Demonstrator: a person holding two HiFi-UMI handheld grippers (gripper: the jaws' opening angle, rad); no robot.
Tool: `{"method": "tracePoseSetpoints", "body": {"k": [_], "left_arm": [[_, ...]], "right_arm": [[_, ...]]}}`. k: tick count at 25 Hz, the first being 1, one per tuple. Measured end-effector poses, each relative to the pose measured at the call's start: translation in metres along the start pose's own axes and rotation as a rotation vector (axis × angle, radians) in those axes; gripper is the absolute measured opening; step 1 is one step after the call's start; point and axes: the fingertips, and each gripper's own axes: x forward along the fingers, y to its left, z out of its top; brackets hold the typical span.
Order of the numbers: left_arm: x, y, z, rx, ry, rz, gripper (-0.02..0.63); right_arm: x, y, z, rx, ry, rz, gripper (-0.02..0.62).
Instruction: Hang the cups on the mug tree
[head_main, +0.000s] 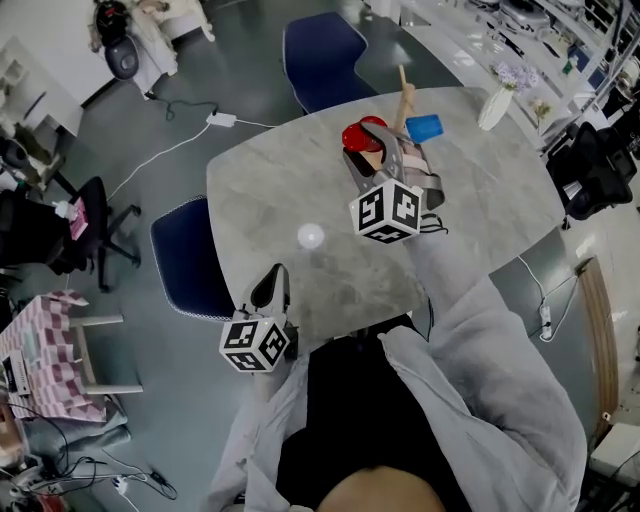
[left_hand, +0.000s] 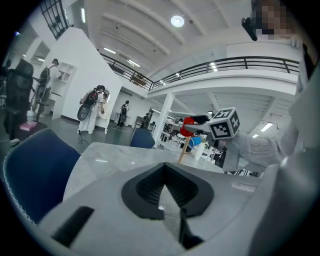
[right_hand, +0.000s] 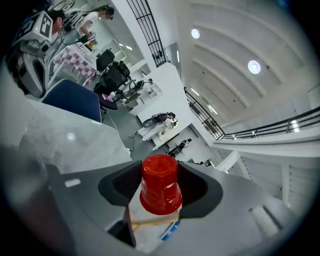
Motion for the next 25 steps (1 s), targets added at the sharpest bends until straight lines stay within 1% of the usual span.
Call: {"method": "tracePoseSetpoints", "body": {"k": [3, 5, 8, 13, 19, 25], "left_arm": [[-0.003, 0.004, 0.001, -0.01, -0.003, 0.026, 0.003], [-0.005, 0.008, 0.0, -0.017, 0.0, 0.045, 0.003], [-0.005, 0.012, -0.002, -0.026, 0.008, 0.061, 0.003], [-0.003, 0.016, -0.005, -0.027, 0.018, 0.067, 0.003], [0.0, 0.013, -0.007, -0.027, 0.028, 0.068, 0.003], [0.002, 0.013, -0.007, -0.024, 0.035, 0.064, 0.003]], "right_arm": [[0.022, -0.004, -0.006, -0.014, 0.035, 0.001, 0.232], [0.036, -0.004, -0.015, 0.002, 0.083, 0.005, 0.233], [0.052, -0.005, -0.027, -0.008, 0.139, -0.008, 0.233], [0.067, -0.005, -0.043, -0.023, 0.208, -0.021, 0.235], [0.075, -0.001, -0.069, 0.004, 0.277, -0.011, 0.236], [0.079, 0.007, -0.081, 0.025, 0.308, -0.005, 0.236]]}}
